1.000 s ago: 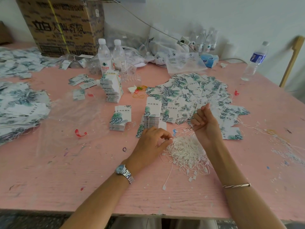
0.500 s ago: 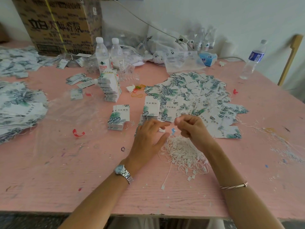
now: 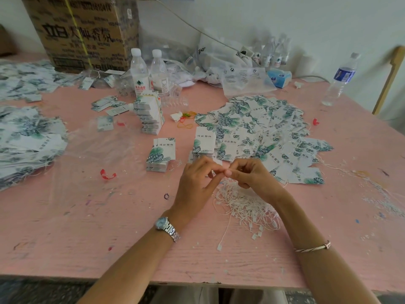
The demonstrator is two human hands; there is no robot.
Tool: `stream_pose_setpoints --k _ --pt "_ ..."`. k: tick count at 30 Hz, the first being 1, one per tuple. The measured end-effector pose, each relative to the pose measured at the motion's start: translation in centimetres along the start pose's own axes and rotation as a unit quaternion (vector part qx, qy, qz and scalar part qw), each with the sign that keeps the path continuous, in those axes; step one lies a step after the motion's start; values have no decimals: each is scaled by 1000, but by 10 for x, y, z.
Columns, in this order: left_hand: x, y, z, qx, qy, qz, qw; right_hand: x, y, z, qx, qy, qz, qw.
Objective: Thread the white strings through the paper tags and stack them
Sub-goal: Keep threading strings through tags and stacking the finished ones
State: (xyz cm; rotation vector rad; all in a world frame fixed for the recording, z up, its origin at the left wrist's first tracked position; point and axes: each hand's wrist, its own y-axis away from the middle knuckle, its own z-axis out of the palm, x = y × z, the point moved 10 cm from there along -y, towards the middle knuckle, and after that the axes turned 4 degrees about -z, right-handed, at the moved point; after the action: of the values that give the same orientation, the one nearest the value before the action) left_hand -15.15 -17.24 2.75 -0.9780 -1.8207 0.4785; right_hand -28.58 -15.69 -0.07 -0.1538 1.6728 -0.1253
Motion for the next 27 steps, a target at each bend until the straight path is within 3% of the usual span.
stream_pose_setpoints --k 9,17,27 --pt "5 -1 -10 45 -69 20 996 6 -3 2 -2 -37 -7 999" --pt "-7 -9 -32 131 -211 32 968 9 -5 -21 81 -65 -16 994" --pt "-28 -15 -39 110 -272 -23 956 8 -6 -20 88 -77 -23 993"
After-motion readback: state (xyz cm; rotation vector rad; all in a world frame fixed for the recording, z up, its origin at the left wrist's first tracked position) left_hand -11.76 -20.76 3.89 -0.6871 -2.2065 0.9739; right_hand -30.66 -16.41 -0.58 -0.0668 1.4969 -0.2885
